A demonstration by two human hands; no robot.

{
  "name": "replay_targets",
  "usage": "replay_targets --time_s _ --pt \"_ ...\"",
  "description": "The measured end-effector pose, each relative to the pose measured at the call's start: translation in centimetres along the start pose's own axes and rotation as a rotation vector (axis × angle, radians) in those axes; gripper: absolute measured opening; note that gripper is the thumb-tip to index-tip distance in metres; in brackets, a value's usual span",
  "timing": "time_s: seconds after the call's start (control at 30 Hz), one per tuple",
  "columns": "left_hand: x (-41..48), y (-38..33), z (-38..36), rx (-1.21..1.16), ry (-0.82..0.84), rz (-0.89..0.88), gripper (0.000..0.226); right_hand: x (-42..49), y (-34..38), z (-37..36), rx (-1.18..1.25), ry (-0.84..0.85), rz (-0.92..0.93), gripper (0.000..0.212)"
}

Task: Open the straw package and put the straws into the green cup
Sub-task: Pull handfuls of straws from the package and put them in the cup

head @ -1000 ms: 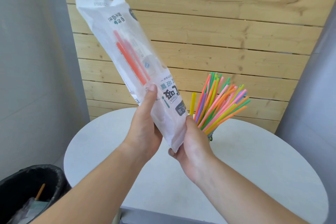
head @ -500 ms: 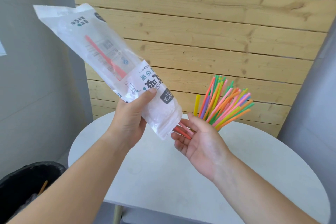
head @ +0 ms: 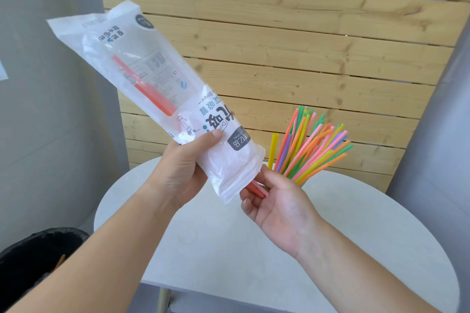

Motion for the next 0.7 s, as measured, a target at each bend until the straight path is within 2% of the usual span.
replay_targets --time_s 0.13,0.3,0.4,0.47,0.57,0.7 --pt "0.0 0.2 -0.2 -0.005 0.019 0.011 0.06 0.1 -0.4 0.1 0.048 0.01 -0.032 0.025" --pt "0.2 -0.1 0.2 -0.041 -0.018 -0.017 0.058 -0.2 -0.5 -0.6 -0.073 0.104 -0.046 0.022" --pt "0.6 -0.5 1.1 -0.077 -0.093 -0.057 0.046 -0.3 0.3 -0.4 -0.035 0.061 -0.013 0.021" --pt "0.5 -0.4 1.1 -0.084 -0.11 -0.06 0.048 -0.3 0.2 -0.2 0.046 0.012 -0.043 0.032" --pt "0.1 0.2 -0.2 -0.031 -0.039 -0.05 0.042 -0.3 -0.7 -0.5 0.069 -0.029 -0.098 0.044" --pt "0.0 0.8 -1.6 0.095 0.077 -0.051 0.03 -0.2 -1.0 -0.8 0.055 -0.026 -0.081 0.039"
Point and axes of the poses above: each hand's wrist, its own x-axis towards the middle knuckle, its own z-axis out of the back of the hand, y = z × x, the point moved 5 cm from there along x, towards the middle knuckle, and after that the axes turned 8 degrees about -x, right-handed, at the moved point
